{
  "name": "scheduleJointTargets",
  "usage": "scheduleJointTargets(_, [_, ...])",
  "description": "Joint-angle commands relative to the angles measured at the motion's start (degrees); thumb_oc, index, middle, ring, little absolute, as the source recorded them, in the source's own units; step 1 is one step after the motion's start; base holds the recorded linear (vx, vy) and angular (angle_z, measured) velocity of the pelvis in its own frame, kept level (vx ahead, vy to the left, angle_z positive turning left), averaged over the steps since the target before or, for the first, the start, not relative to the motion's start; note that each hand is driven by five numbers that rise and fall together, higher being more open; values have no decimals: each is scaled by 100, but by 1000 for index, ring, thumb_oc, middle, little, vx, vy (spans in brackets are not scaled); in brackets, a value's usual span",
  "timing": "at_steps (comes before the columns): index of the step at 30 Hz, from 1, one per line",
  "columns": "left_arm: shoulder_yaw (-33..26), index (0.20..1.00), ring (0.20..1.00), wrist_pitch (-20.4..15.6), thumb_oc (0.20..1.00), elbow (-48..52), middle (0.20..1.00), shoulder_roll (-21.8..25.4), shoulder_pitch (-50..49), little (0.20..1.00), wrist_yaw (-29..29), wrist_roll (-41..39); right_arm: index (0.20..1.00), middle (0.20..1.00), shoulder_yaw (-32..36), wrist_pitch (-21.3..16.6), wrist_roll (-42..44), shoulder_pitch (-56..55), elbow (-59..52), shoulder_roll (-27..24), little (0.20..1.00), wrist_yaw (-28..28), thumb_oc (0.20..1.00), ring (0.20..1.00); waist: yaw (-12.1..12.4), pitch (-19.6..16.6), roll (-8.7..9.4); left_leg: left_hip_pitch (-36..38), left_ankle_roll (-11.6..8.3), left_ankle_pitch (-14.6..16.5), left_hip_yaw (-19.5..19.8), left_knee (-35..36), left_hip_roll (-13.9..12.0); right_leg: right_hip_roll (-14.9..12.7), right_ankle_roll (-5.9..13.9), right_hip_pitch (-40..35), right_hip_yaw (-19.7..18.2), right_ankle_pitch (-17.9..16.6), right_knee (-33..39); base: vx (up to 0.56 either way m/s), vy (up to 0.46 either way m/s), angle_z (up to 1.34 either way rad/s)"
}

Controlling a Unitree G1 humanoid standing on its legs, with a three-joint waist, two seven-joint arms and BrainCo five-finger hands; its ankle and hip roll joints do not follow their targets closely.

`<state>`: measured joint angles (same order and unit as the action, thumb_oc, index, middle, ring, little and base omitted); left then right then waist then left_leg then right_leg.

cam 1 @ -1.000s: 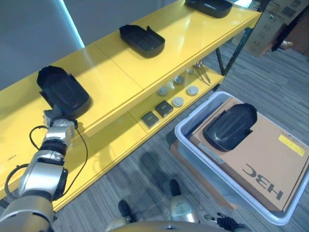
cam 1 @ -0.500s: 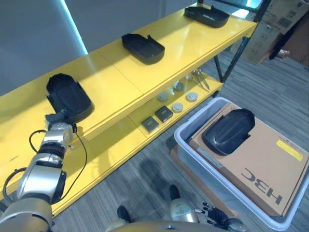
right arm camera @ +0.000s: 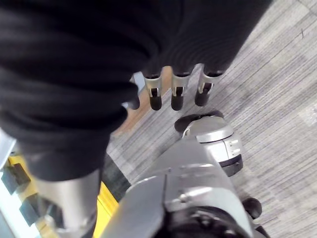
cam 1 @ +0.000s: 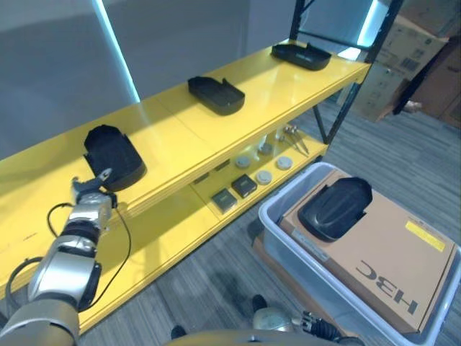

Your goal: Move parts from the plastic box to the shelf.

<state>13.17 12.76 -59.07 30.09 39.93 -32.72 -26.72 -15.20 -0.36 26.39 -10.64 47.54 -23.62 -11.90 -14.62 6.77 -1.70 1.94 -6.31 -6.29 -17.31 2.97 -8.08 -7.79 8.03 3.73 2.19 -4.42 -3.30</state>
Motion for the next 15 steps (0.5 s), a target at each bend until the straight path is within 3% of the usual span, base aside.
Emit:
scheduleJointTargets(1, [-94,1000,1000,-282,1000,214,1000,-84,576,1000,-140,3,1000,1000,-37,-246,-27,292,-542,-70,1000,7,1000,1000,-172,744,272,-306,212,467,79,-971,-163,-140,205,430,-97,234,-680,-1,136,-3])
scheduleJointTargets(2, [-109,1000,1000,-283,1000,296,1000,-92,571,1000,-296,-63,1000,1000,-21,-305,-65,280,-445,-33,1000,-41,1000,1000,-149,739,288,-216,252,532,25,-916,-74,-227,291,351,-85,148,-550,16,117,-1])
scheduleJointTargets(6, [-188,1000,1000,-287,1000,345,1000,-79,563,1000,-513,-17,1000,1000,-52,-275,-295,267,-372,21,1000,-72,1000,1000,-72,668,338,-102,280,586,-71,-833,-22,-307,338,185,26,81,-337,22,8,-6])
scheduleJointTargets(15, [-398,1000,1000,-983,1000,1444,1000,246,524,1000,-1266,560,1000,1000,-37,-244,-311,195,-134,21,1000,60,1000,1000,275,470,357,61,163,473,-60,-516,-107,-308,332,-198,321,-1,124,44,-40,2])
